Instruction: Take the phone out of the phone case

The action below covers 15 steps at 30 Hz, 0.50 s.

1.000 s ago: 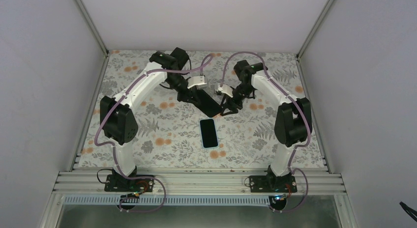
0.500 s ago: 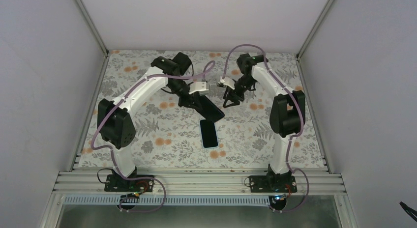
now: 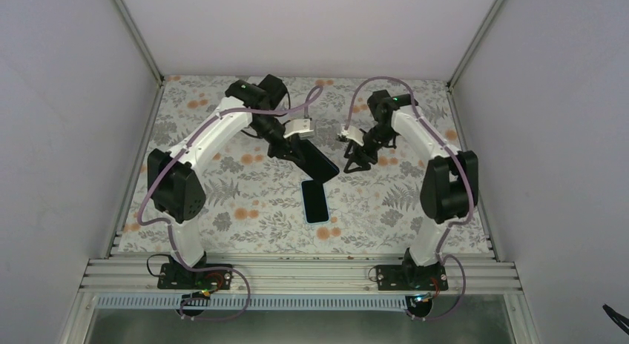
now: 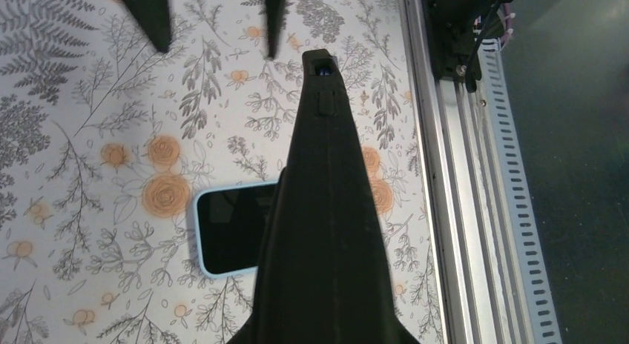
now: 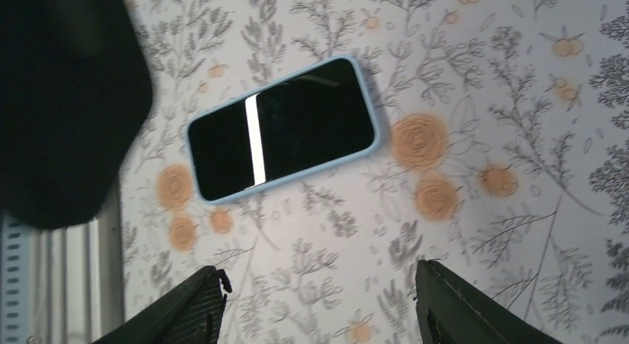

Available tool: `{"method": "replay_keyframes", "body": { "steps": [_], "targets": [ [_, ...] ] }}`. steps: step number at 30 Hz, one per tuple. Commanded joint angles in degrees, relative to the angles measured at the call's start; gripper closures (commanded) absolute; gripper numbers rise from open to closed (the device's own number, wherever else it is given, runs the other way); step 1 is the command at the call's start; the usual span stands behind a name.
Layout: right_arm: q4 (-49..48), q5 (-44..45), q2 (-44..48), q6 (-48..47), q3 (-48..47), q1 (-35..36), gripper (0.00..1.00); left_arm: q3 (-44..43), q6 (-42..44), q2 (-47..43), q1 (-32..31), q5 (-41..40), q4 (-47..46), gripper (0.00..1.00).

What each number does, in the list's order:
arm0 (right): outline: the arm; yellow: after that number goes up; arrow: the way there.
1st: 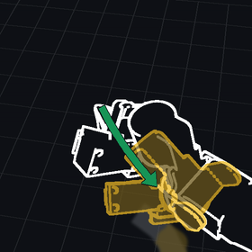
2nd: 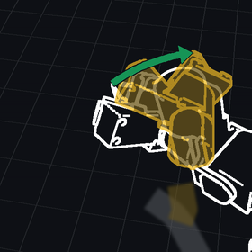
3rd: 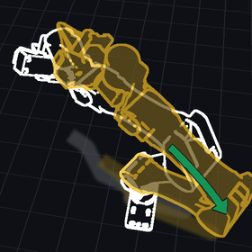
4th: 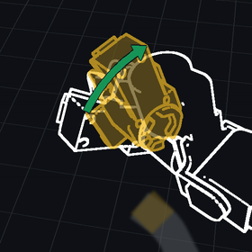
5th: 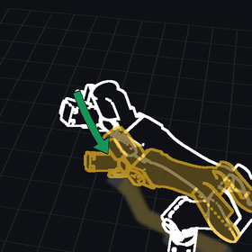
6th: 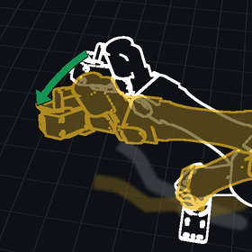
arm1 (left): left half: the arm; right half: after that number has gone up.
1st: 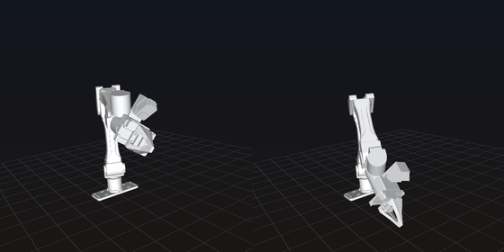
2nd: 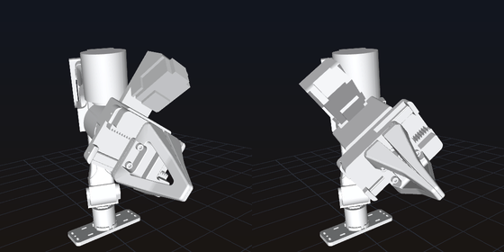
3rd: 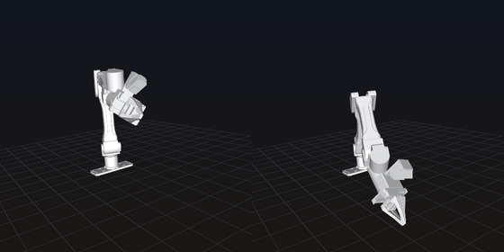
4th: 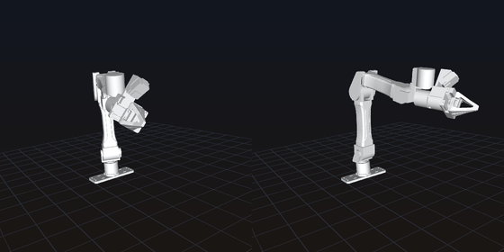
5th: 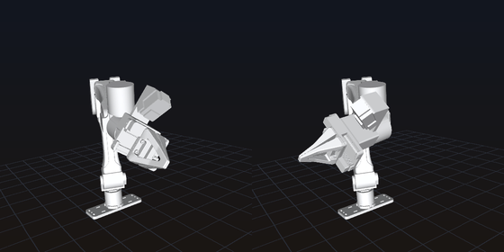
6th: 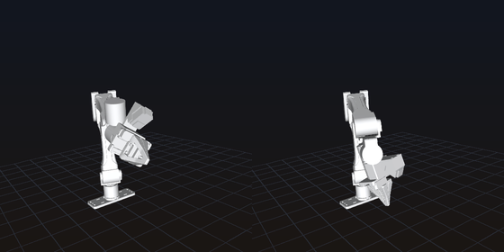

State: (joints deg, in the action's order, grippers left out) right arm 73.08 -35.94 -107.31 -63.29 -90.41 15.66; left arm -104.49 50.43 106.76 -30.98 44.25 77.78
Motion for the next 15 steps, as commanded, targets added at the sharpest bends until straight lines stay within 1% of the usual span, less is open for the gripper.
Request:
{"method": "replay_keyframes", "body": {
  "steps": [1,5,15],
  "targets": [
    [0.7,-2.5,7.4,-1.5,5.0,0.0,0.36,-1.8,0.9,0.5,0.7,2.4,-0.1,0.98],
    [0.7,-4.1,8.5,-1.1,6.4,0.8,0.36,-2.1,0.9,1.0,0.8,2.9,-0.1,0.98],
    [0.6,-7.9,6.9,-0.9,5.1,1.9,0.37,-4.6,-0.2,2.9,0.8,3.0,-0.1,0.98]
  ]
}}
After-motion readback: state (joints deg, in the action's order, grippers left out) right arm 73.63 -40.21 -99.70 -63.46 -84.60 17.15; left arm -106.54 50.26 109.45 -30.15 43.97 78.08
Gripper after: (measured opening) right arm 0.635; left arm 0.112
